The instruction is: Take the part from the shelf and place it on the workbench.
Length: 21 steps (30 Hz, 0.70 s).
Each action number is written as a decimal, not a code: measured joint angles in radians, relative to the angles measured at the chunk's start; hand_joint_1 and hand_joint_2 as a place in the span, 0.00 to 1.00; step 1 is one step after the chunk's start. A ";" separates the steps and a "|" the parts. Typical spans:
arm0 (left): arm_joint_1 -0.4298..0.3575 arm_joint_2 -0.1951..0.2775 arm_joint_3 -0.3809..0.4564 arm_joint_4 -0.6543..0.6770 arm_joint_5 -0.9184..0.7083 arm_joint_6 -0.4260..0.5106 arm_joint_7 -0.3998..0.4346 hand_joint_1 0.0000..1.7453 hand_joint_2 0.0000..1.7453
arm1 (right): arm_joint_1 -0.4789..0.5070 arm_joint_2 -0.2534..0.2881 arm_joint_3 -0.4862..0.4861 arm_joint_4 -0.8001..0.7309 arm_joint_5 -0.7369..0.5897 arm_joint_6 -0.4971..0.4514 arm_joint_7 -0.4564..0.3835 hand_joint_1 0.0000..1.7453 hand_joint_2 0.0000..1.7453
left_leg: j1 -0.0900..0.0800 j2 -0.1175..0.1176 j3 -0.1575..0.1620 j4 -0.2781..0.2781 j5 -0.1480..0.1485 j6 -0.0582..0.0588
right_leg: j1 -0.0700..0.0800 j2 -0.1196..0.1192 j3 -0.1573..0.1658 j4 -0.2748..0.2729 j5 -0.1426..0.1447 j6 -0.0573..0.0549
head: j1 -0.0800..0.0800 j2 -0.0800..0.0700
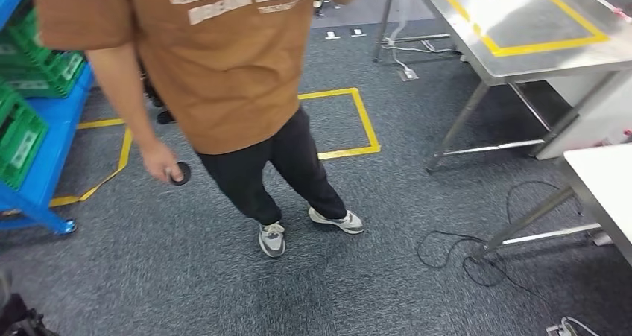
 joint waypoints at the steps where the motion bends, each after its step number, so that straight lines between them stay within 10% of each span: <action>1: -0.001 0.000 -0.001 0.000 -0.015 0.000 0.002 0.00 0.00 | 0.000 0.000 0.000 0.000 0.000 0.000 0.000 0.00 0.00 | 0.000 -0.013 -0.003 -0.002 0.004 0.004 | 0.000 0.013 -0.036 0.082 -0.044 0.002 | 0.005 0.000; 3: -0.001 0.001 -0.003 0.000 -0.045 0.000 0.008 0.00 0.00 | 0.003 0.001 0.000 0.000 0.000 0.000 0.000 0.00 0.00 | -0.003 -0.040 -0.007 -0.002 0.009 0.008 | 0.001 0.023 -0.113 0.252 -0.113 -0.001 | 0.015 0.000; 5: 0.000 0.001 -0.008 0.000 -0.072 0.000 0.021 0.00 0.00 | 0.005 0.000 0.000 0.000 0.000 0.000 0.000 0.00 0.00 | -0.006 -0.068 -0.005 -0.002 0.010 0.009 | 0.003 0.027 -0.136 0.294 -0.104 -0.009 | 0.023 0.000; 9: -0.009 0.011 -0.031 -0.001 -0.086 0.000 0.067 0.00 0.00 | -0.004 -0.005 0.001 0.000 0.002 0.000 -0.002 0.00 0.00 | -0.009 -0.115 0.000 -0.001 0.008 0.003 | 0.021 0.075 -0.028 0.026 0.027 -0.041 | 0.038 0.000; 12: -0.017 0.016 -0.043 -0.002 -0.091 0.000 0.074 0.00 0.00 | -0.009 -0.008 0.001 0.000 0.006 0.002 -0.006 0.00 0.00 | -0.018 -0.146 -0.007 -0.002 0.000 -0.006 | 0.023 0.090 0.005 -0.071 0.045 -0.054 | 0.043 0.000; 15: -0.019 0.023 -0.048 -0.008 -0.097 0.000 0.071 0.00 0.00 | -0.011 -0.004 0.001 -0.002 0.007 0.001 -0.008 0.00 0.00 | -0.021 -0.085 -0.037 0.074 -0.057 -0.012 | 0.016 0.060 0.017 -0.093 0.082 -0.059 | 0.032 0.000; 18: -0.022 0.027 -0.053 -0.010 -0.094 0.000 0.077 0.00 0.00 | -0.008 -0.004 0.001 -0.004 0.006 0.000 -0.013 0.00 0.00 | -0.012 -0.020 -0.148 0.313 -0.185 -0.031 | 0.013 0.037 0.018 -0.099 0.094 -0.062 | 0.016 0.000; 21: -0.022 0.031 -0.057 -0.009 -0.084 0.000 0.084 0.00 0.00 | -0.003 -0.004 0.001 -0.005 0.006 -0.001 -0.016 0.00 0.00 | 0.001 -0.012 -0.153 0.320 -0.161 -0.043 | 0.010 0.021 0.020 -0.099 0.090 -0.057 | 0.004 0.000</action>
